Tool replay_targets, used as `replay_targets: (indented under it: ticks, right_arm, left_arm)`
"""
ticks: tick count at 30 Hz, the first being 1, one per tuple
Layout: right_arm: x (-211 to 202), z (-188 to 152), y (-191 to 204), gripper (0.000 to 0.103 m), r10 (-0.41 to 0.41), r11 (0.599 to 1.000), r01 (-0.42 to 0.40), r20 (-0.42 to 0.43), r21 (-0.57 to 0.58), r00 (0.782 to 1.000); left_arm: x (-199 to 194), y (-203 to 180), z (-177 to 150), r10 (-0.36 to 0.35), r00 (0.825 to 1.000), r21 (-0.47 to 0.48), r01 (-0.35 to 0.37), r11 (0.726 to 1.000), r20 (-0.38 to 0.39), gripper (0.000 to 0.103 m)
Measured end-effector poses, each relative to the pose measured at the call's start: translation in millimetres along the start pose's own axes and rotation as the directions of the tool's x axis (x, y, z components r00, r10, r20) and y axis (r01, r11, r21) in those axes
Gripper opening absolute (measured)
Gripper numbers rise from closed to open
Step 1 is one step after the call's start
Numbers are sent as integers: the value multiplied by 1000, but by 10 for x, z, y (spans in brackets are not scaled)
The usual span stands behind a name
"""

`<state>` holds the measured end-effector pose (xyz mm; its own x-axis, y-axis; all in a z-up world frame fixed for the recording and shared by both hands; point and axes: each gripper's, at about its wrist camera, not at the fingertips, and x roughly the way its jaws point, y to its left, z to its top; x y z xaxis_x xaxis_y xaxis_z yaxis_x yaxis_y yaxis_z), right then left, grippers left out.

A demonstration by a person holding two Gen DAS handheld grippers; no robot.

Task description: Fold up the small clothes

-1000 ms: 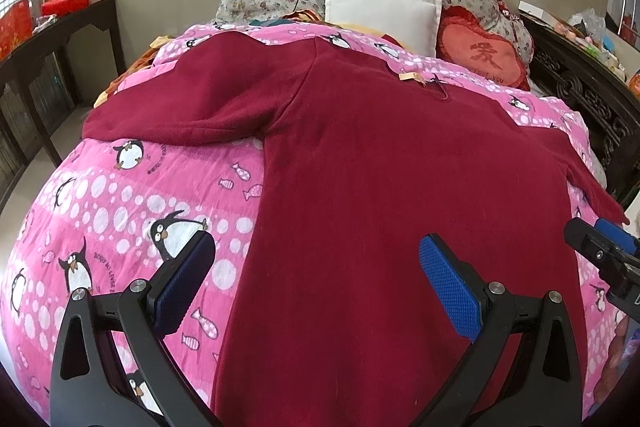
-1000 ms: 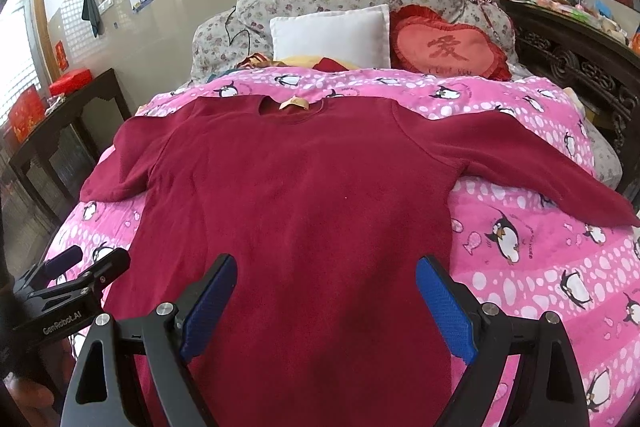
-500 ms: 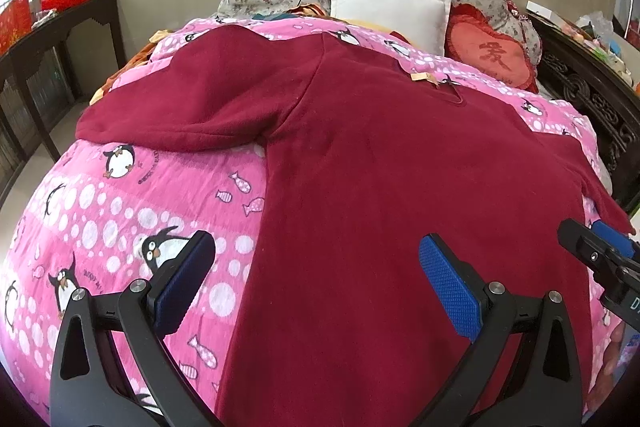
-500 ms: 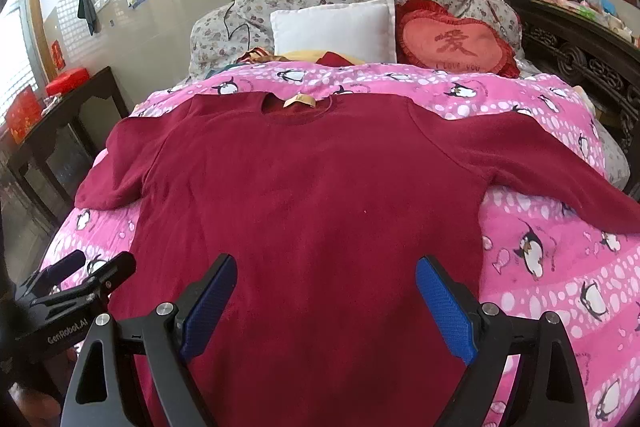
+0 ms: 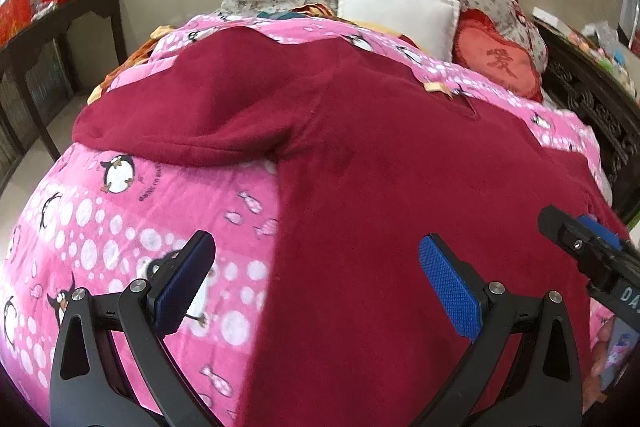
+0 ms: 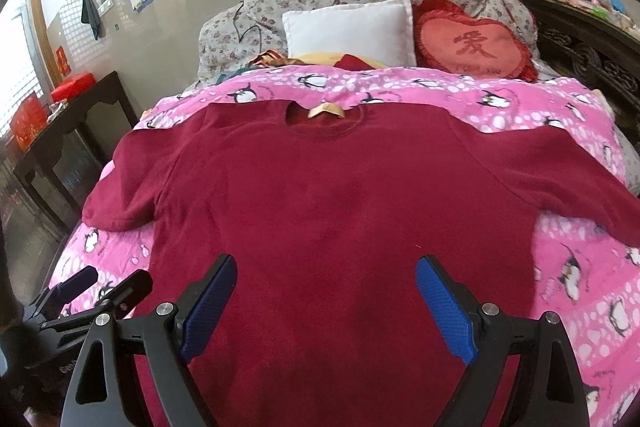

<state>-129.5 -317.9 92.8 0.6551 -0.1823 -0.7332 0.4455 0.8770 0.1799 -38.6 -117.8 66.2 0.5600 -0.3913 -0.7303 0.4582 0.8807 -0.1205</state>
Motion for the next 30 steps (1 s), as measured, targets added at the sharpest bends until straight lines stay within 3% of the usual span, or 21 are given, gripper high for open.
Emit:
replay_targets:
  ticks: [5, 8, 11, 14, 16, 18, 21, 23, 28, 30]
  right_arm:
    - [208, 124, 162, 90, 33, 999, -34, -12, -13, 999]
    - [385, 211, 335, 90, 59, 997, -61, -39, -38, 997]
    - [521, 282, 561, 90, 90, 992, -95, -62, -85, 994]
    - [643, 338, 812, 84, 132, 980, -142, -75, -136, 988]
    - [720, 358, 998, 75, 146, 969, -159, -84, -189, 986]
    - [776, 365, 1119, 74, 147, 964, -160, -73, -214, 986]
    - [868, 365, 1180, 74, 176, 963, -190, -88, -191, 980]
    - [920, 348, 1201, 74, 182, 964, -197, -95, -181, 979]
    - [993, 300, 1211, 74, 180, 962, -201, -124, -185, 976]
    - [985, 318, 1173, 74, 181, 963, -202, -128, -178, 975]
  left_arm:
    - [19, 495, 177, -20, 1000, -130, 18, 991, -16, 102]
    - [68, 923, 274, -36, 999, -262, 30, 965, -17, 102]
    - [144, 1420, 363, -94, 996, -433, 79, 898, -12, 102]
    - [204, 1900, 435, -86, 996, -573, 71, 817, 1, 102]
    - [253, 2166, 462, -64, 998, -626, 49, 778, -2, 100]
    - [316, 2394, 468, -41, 999, -679, 22, 734, -12, 100]
    - [502, 2695, 410, -87, 996, -778, 46, 627, -11, 100]
    - [591, 2825, 407, -91, 996, -810, 56, 584, 3, 100]
    - [726, 2891, 494, -79, 995, -831, 96, 547, 63, 98]
    - [821, 2895, 566, -114, 988, -823, 151, 547, 106, 82]
